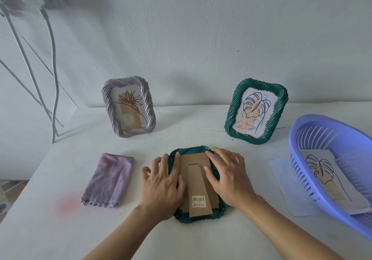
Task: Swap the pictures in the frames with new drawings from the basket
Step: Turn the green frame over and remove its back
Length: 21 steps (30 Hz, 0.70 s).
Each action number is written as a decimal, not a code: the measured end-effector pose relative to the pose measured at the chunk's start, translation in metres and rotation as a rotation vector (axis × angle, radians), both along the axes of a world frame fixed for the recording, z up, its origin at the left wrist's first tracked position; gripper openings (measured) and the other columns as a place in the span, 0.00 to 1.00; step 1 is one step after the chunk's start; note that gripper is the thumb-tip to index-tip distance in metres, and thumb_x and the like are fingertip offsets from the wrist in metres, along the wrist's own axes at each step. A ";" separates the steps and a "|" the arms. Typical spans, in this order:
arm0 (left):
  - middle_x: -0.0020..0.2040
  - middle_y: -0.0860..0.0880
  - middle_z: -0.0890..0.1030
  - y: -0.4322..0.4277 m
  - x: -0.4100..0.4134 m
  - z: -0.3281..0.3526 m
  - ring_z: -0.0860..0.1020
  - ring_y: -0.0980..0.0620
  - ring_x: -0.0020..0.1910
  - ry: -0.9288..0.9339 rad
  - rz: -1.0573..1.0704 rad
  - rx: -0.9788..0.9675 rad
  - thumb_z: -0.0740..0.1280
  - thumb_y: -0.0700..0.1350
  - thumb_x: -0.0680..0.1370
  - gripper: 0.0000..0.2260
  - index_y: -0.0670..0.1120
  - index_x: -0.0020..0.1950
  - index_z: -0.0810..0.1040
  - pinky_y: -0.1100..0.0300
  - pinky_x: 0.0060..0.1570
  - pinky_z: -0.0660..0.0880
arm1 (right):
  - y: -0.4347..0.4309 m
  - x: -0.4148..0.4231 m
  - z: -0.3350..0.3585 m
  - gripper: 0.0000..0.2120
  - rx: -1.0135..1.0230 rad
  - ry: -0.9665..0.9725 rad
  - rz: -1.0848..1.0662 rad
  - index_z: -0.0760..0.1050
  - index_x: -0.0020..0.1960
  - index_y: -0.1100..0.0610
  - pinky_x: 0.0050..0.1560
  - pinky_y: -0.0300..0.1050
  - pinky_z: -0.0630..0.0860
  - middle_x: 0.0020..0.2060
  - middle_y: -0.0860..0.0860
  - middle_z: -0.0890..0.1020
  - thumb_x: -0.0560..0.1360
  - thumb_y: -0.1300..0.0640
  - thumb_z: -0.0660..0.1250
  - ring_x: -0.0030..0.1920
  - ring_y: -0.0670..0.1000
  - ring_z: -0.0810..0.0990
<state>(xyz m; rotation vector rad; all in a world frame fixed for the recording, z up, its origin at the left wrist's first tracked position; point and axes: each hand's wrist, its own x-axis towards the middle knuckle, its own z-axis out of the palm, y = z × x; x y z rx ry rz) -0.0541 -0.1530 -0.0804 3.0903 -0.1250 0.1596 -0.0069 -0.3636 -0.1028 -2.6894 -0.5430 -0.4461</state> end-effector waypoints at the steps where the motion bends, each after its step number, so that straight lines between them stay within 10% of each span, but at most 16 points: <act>1: 0.65 0.44 0.70 -0.001 0.002 0.000 0.71 0.43 0.59 0.008 0.003 0.001 0.53 0.54 0.79 0.27 0.47 0.77 0.65 0.45 0.51 0.68 | 0.000 0.000 0.000 0.20 -0.005 0.001 -0.002 0.74 0.67 0.51 0.66 0.56 0.68 0.64 0.46 0.76 0.79 0.45 0.59 0.65 0.48 0.73; 13: 0.70 0.49 0.66 0.006 0.002 -0.007 0.66 0.47 0.66 -0.003 0.011 -0.109 0.50 0.58 0.79 0.27 0.53 0.79 0.61 0.46 0.58 0.64 | 0.001 0.000 0.003 0.23 -0.063 0.057 -0.015 0.70 0.71 0.51 0.66 0.57 0.66 0.64 0.48 0.75 0.80 0.44 0.55 0.65 0.50 0.73; 21: 0.75 0.56 0.63 0.019 -0.011 -0.006 0.58 0.58 0.73 0.052 0.045 -0.431 0.43 0.66 0.78 0.31 0.58 0.79 0.56 0.59 0.66 0.54 | -0.010 -0.010 0.005 0.24 0.297 0.165 -0.019 0.73 0.69 0.54 0.68 0.55 0.70 0.64 0.47 0.77 0.79 0.40 0.57 0.65 0.48 0.73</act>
